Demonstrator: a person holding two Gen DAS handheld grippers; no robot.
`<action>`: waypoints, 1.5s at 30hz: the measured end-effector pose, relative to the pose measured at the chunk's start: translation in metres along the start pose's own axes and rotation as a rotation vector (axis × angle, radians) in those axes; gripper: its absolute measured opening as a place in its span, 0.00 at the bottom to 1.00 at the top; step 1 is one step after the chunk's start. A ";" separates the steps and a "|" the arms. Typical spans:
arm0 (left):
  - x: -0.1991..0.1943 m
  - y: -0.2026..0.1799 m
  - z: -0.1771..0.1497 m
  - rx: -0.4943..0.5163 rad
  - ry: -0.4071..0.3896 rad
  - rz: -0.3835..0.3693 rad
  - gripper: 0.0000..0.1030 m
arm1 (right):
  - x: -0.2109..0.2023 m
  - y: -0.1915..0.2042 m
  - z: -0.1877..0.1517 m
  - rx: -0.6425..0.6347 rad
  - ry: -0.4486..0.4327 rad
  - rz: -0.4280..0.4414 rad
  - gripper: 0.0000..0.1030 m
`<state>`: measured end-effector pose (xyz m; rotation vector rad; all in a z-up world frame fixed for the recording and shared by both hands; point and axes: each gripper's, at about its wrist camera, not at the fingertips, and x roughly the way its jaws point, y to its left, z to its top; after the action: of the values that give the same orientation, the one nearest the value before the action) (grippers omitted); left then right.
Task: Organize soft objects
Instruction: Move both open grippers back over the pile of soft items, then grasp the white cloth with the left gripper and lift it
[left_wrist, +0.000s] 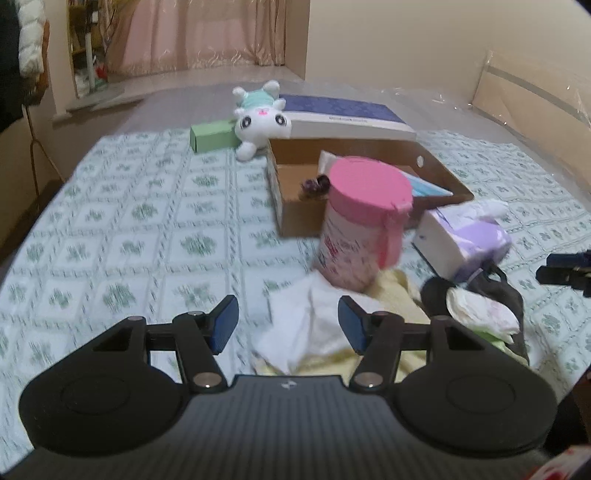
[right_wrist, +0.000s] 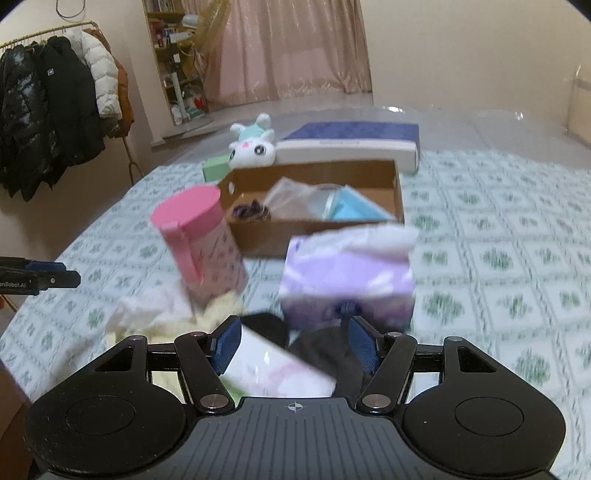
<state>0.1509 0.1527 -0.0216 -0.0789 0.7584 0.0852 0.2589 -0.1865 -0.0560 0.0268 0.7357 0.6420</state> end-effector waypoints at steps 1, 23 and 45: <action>0.000 -0.002 -0.005 -0.010 0.002 -0.006 0.56 | 0.000 0.001 -0.004 0.002 0.004 -0.004 0.62; 0.044 -0.022 -0.025 -0.072 0.099 -0.008 0.62 | 0.027 -0.013 -0.029 0.012 0.078 -0.039 0.62; 0.127 0.004 -0.019 -0.123 0.143 0.007 0.55 | 0.049 -0.044 -0.026 0.078 0.104 -0.076 0.62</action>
<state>0.2294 0.1610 -0.1233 -0.2007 0.8965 0.1336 0.2931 -0.1998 -0.1164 0.0370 0.8583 0.5446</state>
